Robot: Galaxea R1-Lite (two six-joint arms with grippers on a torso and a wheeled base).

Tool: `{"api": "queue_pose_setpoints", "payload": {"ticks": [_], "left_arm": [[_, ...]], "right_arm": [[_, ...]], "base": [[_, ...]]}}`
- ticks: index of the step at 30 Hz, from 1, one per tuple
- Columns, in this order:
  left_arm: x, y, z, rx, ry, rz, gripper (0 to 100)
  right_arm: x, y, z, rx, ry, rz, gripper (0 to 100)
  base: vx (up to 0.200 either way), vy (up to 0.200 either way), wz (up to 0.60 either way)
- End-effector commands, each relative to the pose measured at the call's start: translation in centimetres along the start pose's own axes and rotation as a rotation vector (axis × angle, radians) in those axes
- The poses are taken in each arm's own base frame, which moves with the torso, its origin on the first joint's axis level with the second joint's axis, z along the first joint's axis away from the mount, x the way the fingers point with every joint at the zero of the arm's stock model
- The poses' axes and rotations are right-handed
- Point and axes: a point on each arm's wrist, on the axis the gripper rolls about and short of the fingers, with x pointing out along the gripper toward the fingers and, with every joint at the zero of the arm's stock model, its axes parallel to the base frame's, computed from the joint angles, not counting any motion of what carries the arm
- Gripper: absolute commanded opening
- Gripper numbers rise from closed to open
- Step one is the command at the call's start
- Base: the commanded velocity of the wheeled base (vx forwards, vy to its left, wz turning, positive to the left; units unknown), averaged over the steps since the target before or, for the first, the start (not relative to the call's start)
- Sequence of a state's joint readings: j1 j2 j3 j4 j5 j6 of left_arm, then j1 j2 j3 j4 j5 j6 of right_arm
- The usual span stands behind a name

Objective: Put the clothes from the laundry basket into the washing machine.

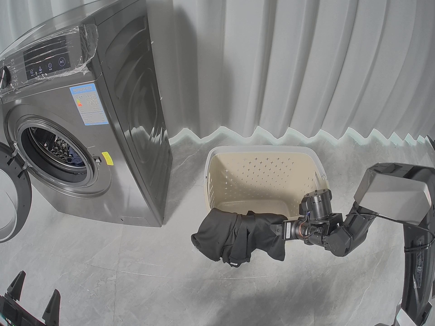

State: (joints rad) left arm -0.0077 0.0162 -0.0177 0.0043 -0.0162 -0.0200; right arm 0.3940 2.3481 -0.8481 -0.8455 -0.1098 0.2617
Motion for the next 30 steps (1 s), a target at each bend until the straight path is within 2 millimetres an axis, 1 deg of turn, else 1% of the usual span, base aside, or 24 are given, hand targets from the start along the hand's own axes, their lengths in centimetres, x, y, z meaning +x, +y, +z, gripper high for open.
{"api": "queue_pose_setpoints", "payload": {"ticks": [1, 8, 13, 16, 19, 20, 22, 23, 24, 25, 26, 28, 29, 30], "left_arm": [[0.0, 0.0, -0.5, -0.001, 0.000, 0.001, 100], [0.0, 0.0, -0.5, -0.006, 0.000, 0.001, 100], [0.0, 0.0, -0.5, -0.008, 0.000, 0.001, 100], [0.0, 0.0, -0.5, -0.008, 0.000, 0.001, 100], [0.0, 0.0, -0.5, -0.008, 0.000, 0.001, 100], [0.0, 0.0, -0.5, -0.008, 0.000, 0.001, 100], [0.0, 0.0, -0.5, -0.008, 0.000, 0.001, 100], [0.0, 0.0, -0.5, -0.008, 0.000, 0.001, 100], [0.0, 0.0, -0.5, -0.008, 0.000, 0.001, 100], [0.0, 0.0, -0.5, -0.008, 0.000, 0.001, 100], [0.0, 0.0, -0.5, -0.008, 0.000, 0.001, 100], [0.0, 0.0, -0.5, -0.008, 0.000, 0.001, 100], [0.0, 0.0, -0.5, -0.008, 0.000, 0.001, 100], [0.0, 0.0, -0.5, -0.008, 0.000, 0.001, 100]], "right_arm": [[1.5, 0.1, -0.1, 0.002, -0.005, 0.004, 0], [1.7, 0.5, 0.2, 0.002, -0.018, 0.016, 0], [1.2, 0.8, 0.1, 0.005, -0.014, 0.024, 0], [-0.5, 1.0, 0.8, 0.005, -0.036, 0.039, 0], [-2.8, 2.5, 1.4, -0.007, -0.060, 0.079, 0], [-2.8, 2.5, 1.4, -0.007, -0.060, 0.079, 0], [-5.3, 2.9, 2.5, 0.013, -0.100, 0.103, 0], [-5.3, 2.9, 2.5, 0.013, -0.100, 0.103, 0], [-6.9, 3.4, 3.2, 0.018, -0.132, 0.123, 0], [-7.8, 3.5, 3.6, 0.019, -0.156, 0.129, 0], [-8.6, 3.6, 3.9, 0.017, -0.175, 0.136, 0], [-8.8, 3.6, 4.0, 0.018, -0.182, 0.139, 0], [-10.4, 3.9, 4.7, 0.021, -0.251, 0.165, 0], [-11.1, 4.0, 5.0, 0.023, -0.287, 0.174, 0]], "base": [[0.000, 0.000, 0.00], [0.000, 0.000, 0.00], [0.000, 0.000, 0.00], [0.000, 0.000, 0.00], [0.000, 0.000, 0.00], [0.000, 0.000, 0.00], [0.000, 0.000, 0.00], [0.000, 0.000, 0.00], [0.000, 0.000, 0.00], [0.000, 0.000, 0.00], [0.000, 0.000, 0.00], [0.000, 0.000, 0.00], [0.000, 0.000, 0.00], [0.000, 0.000, 0.00]]}}
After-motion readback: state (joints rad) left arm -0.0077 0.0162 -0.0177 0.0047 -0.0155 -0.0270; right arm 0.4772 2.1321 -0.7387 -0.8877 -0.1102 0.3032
